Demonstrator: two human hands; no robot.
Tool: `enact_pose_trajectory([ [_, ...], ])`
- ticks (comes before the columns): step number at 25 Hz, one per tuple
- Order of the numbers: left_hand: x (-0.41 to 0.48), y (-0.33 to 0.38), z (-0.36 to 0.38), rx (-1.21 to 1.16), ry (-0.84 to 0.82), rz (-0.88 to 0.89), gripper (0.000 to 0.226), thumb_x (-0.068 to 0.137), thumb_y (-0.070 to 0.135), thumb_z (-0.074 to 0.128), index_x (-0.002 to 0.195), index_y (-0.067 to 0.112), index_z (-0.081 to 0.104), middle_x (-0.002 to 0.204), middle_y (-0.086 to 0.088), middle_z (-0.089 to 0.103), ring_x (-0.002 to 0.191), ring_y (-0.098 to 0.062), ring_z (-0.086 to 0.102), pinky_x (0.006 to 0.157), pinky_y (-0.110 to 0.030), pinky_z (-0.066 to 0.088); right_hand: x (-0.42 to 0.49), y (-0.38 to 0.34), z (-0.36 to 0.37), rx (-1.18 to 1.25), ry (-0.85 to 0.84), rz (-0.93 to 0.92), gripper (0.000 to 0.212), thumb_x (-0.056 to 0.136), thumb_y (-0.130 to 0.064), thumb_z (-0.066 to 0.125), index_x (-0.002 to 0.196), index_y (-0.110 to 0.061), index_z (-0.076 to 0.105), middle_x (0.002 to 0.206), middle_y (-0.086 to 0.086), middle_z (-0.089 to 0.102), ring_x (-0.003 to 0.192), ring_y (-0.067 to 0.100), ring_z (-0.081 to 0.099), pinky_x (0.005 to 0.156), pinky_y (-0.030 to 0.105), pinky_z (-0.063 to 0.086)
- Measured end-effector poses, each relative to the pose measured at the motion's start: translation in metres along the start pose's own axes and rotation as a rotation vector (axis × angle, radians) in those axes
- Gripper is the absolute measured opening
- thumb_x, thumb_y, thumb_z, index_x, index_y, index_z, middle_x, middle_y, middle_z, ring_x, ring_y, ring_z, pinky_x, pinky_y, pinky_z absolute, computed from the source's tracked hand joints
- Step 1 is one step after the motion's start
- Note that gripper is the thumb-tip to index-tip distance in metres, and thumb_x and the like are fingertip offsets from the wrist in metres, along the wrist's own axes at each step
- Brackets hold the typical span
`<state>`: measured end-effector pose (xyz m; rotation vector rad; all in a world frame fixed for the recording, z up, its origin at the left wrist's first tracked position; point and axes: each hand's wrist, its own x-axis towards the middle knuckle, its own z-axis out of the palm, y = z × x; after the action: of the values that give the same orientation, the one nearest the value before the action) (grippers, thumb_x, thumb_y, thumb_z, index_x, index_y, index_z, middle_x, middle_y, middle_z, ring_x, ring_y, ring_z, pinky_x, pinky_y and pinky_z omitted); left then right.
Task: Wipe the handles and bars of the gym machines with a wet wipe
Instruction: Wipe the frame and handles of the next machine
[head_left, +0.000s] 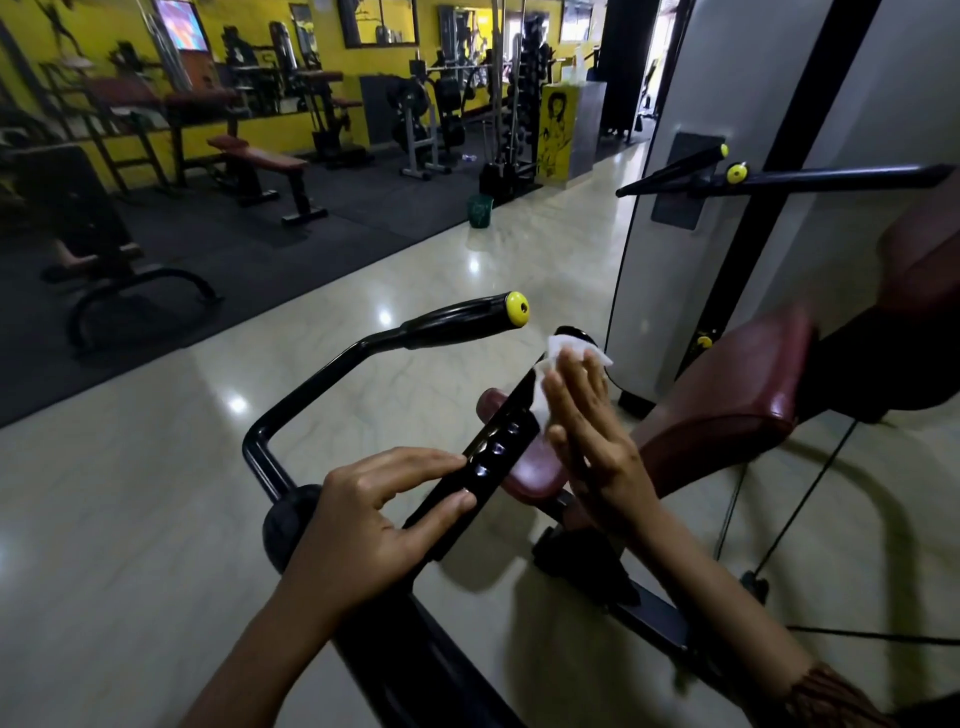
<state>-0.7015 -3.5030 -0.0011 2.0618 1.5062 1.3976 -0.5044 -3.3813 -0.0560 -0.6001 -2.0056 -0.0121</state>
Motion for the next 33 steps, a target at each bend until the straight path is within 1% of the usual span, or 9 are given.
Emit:
enact_pose_trajectory([
  [2,-0.001,0.000,0.000,0.009,-0.002,-0.001,0.029,0.073,0.041,0.065,0.094,0.023,0.073,0.095,0.022,0.067,0.091,0.011,0.061,0.080,-0.003,0.042,-0.010,-0.015,0.010,0.053,-0.014,0.022,0.053,0.100,-0.015,0.034,0.148,-0.018,0.012,0.155,0.006,0.006,0.142,0.033,0.010,0.116,0.044,0.009],
  [6,-0.002,0.000,-0.001,0.043,-0.019,0.026,0.030,0.075,0.040,0.065,0.096,0.020,0.073,0.096,0.020,0.066,0.093,0.011,0.060,0.080,-0.004,0.043,-0.031,-0.019,0.018,-0.053,-0.102,-0.341,0.056,0.100,-0.018,0.040,0.148,-0.017,0.012,0.157,-0.001,0.003,0.143,0.021,0.009,0.116,0.040,0.013],
  [10,-0.011,-0.005,-0.005,0.026,-0.004,0.004,0.030,0.074,0.039,0.065,0.095,0.019,0.073,0.096,0.021,0.067,0.091,0.010,0.061,0.079,-0.003,0.043,-0.018,-0.006,0.011,-0.015,0.018,-0.074,0.058,0.099,-0.011,0.041,0.148,-0.016,0.011,0.157,0.002,0.003,0.140,0.032,0.014,0.115,0.045,0.013],
  [15,-0.028,-0.012,-0.014,0.003,-0.010,-0.026,0.032,0.076,0.041,0.064,0.098,0.019,0.072,0.097,0.015,0.069,0.090,0.004,0.064,0.078,-0.011,0.047,-0.023,-0.041,0.002,-0.008,-0.215,-0.464,0.041,0.099,-0.021,0.044,0.136,-0.006,0.038,0.145,0.010,0.036,0.137,0.030,0.031,0.111,0.047,0.027],
  [19,-0.042,-0.012,-0.020,0.033,-0.022,-0.029,0.030,0.081,0.032,0.058,0.107,0.021,0.068,0.103,0.016,0.068,0.098,0.004,0.062,0.085,-0.013,0.047,-0.005,-0.039,-0.006,-0.041,-0.172,-0.273,0.037,0.099,-0.020,0.042,0.132,-0.002,0.041,0.138,0.019,0.042,0.134,0.034,0.036,0.110,0.049,0.028],
  [24,-0.060,-0.013,-0.025,0.174,0.034,0.002,0.036,0.089,0.041,0.051,0.104,0.013,0.069,0.105,0.007,0.068,0.109,-0.002,0.058,0.101,-0.022,0.040,-0.004,-0.072,-0.002,0.055,-0.383,-0.596,0.032,0.098,-0.015,0.047,0.127,-0.003,0.054,0.135,0.014,0.050,0.131,0.030,0.042,0.108,0.045,0.035],
  [26,-0.068,-0.014,-0.030,0.223,0.040,-0.009,0.039,0.089,0.042,0.051,0.106,0.012,0.069,0.112,0.006,0.066,0.119,-0.005,0.052,0.106,-0.024,0.035,0.013,-0.082,0.000,-0.016,-0.455,-0.602,0.034,0.101,-0.016,0.037,0.126,-0.003,0.056,0.130,0.014,0.056,0.123,0.030,0.051,0.107,0.044,0.037],
  [30,-0.074,-0.016,-0.035,0.235,0.018,-0.019,0.044,0.090,0.048,0.047,0.115,0.016,0.065,0.121,0.008,0.062,0.127,-0.005,0.045,0.109,-0.029,0.032,0.036,-0.088,0.004,-0.234,-0.436,-0.439,0.042,0.101,-0.030,0.032,0.098,-0.008,0.068,0.091,0.008,0.068,0.085,0.027,0.064,0.099,0.044,0.043],
  [33,-0.075,-0.016,-0.033,0.224,0.031,-0.029,0.045,0.091,0.049,0.047,0.113,0.014,0.066,0.121,0.006,0.062,0.126,-0.005,0.045,0.110,-0.030,0.031,0.029,-0.078,-0.010,-0.312,-0.342,-0.355,0.036,0.099,-0.026,0.041,0.102,-0.005,0.069,0.101,0.011,0.069,0.097,0.028,0.064,0.103,0.045,0.041],
])
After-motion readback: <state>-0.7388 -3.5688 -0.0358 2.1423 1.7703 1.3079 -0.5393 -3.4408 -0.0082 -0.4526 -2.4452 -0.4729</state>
